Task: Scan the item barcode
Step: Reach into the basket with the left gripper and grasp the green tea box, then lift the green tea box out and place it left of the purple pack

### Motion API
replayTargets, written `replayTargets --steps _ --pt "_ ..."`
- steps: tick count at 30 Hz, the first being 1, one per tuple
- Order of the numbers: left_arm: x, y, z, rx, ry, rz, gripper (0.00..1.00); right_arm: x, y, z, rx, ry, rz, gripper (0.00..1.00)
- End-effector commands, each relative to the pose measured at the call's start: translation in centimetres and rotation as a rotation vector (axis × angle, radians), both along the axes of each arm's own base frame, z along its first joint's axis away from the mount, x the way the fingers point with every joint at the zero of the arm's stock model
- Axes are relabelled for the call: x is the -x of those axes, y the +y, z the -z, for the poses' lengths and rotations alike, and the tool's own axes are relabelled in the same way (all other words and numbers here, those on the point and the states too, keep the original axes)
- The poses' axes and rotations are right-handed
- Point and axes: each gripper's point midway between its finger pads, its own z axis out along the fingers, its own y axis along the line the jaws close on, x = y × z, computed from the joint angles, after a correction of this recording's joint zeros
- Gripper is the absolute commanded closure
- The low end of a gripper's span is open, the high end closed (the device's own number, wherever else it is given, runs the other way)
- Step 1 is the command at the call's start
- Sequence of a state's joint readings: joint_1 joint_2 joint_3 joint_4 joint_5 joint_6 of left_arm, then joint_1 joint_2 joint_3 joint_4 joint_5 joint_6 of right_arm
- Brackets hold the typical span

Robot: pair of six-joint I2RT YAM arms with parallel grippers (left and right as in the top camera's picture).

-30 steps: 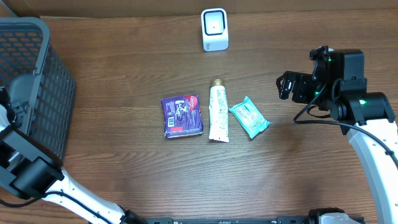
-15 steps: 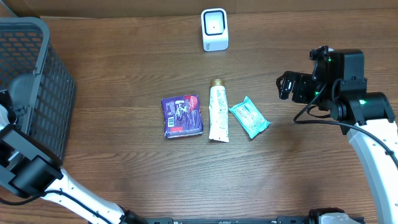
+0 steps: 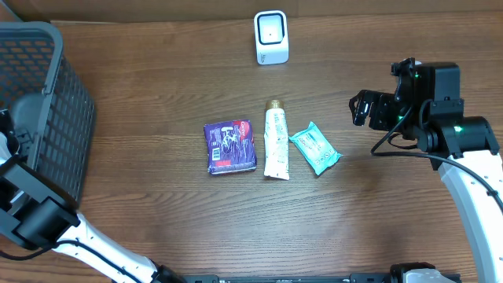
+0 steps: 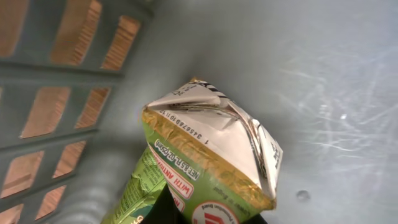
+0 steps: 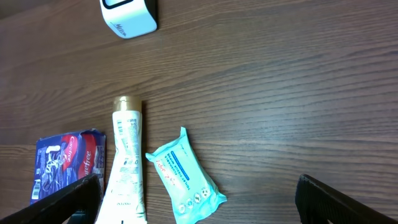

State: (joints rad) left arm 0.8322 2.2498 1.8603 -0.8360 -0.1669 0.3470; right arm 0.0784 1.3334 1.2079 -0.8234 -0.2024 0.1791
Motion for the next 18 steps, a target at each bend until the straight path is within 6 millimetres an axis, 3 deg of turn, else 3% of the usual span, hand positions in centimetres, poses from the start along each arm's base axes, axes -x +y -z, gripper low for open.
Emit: replayTargets --steps 1,5,8,13,18 --pt "-3.0 -4.9 3.0 0.175 -0.029 0.080 0.96 -0.5 -0.2 -1.0 0.002 -0.030 0.000 0.00" --pt "-5.5 -5.3 -1.3 0.144 -0.085 0.063 0.96 -0.5 -0.2 -1.0 0.002 -0.030 0.000 0.00" --pt "-7.5 -5.5 -7.2 0.095 -0.174 0.032 0.96 -0.5 -0.2 -1.0 0.002 -0.030 0.000 0.00" --pt "-9.3 -7.0 -19.3 0.012 -0.395 0.006 0.96 -0.5 -0.2 -1.0 0.002 -0.030 0.000 0.00" --pt "-8.7 -11.6 -31.5 -0.007 -0.681 0.032 0.96 -0.5 -0.2 -1.0 0.002 -0.030 0.000 0.00"
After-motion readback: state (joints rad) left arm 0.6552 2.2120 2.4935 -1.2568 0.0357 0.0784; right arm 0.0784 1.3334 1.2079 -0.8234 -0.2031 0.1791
